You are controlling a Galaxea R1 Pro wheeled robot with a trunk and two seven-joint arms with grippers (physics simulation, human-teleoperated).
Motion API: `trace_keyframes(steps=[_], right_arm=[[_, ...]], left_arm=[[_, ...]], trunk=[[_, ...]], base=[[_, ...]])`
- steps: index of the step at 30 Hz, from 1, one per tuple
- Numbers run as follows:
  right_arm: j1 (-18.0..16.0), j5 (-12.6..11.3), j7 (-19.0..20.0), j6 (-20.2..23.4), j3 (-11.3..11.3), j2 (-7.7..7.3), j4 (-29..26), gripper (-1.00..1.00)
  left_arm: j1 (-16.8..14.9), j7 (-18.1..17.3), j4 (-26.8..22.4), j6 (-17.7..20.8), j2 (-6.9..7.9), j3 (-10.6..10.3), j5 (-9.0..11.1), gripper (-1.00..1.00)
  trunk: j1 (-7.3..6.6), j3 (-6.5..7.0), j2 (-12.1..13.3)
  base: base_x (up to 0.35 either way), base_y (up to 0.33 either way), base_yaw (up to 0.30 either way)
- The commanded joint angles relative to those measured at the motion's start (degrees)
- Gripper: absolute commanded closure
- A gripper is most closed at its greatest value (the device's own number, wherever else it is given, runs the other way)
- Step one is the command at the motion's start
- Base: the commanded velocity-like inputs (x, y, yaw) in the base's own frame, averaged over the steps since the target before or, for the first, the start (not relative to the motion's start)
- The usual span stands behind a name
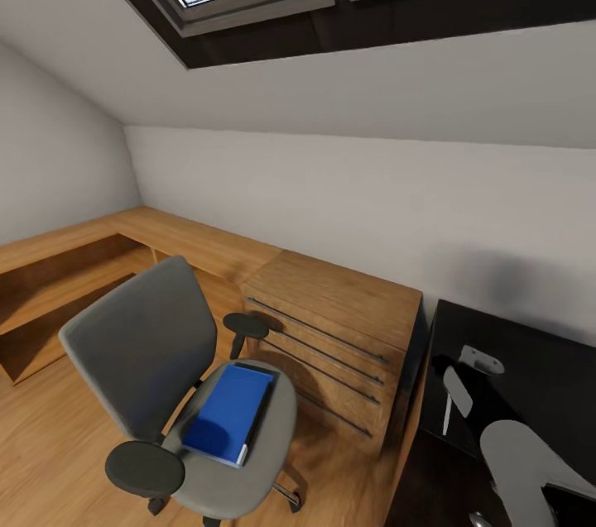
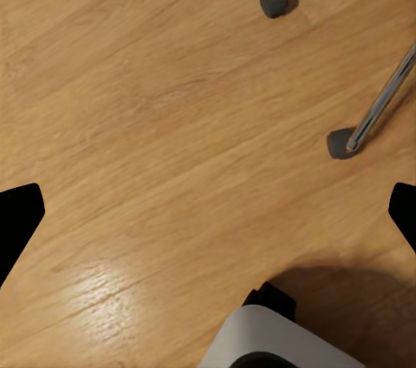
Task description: In the bedroom, organize the workspace by keeping the computer under the desk, ensuring the monitor is on the desk, placing the keyboard on the desk next to the monitor, placing the mouse on the desk next to the keyboard, moving the folder from the swivel chair onto the desk next to the mouse, stacking the notebook on top of the folder with the pen on top of the notebook, and positioning the swivel chair next to the desk.
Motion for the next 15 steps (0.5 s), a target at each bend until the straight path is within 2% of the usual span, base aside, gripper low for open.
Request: trace_keyframes(steps=[1,7,12,15], right_arm=[[0.02,-0.51,-0.27,0.35,0.05,0.09,-1.4,-1.0],[0.57,-0.41,-1.09,1.11,0.04,1.93,-9.46,-1.0],[3.4,-0.23,-5.44,3.61,0.08,5.89,-17.86,-1.0],[5.01,0.13,-9.27,5.76,0.23,9.2,-22.32,-1.0]], left_arm=[[0.02,0.07,-0.08,-0.2,0.02,-0.14,0.6,-1.0],[0.02,0.04,0.0,-0.2,0.02,-0.22,0.58,-1.0],[0.02,0.03,0.03,-0.15,0.05,-0.25,0.58,-1.0],[0.02,0.03,0.04,-0.12,0.05,-0.26,0.58,-1.0]], trunk=[[0.01,-0.06,-0.04],[0.01,-0.06,-0.04],[0.01,-0.06,-0.04],[0.01,-0.06,-0.04]], base=[[0.0,0.0,0.0],[0.0,0.0,0.0],[0.0,0.0,0.0],[0.0,0.0,0.0]])
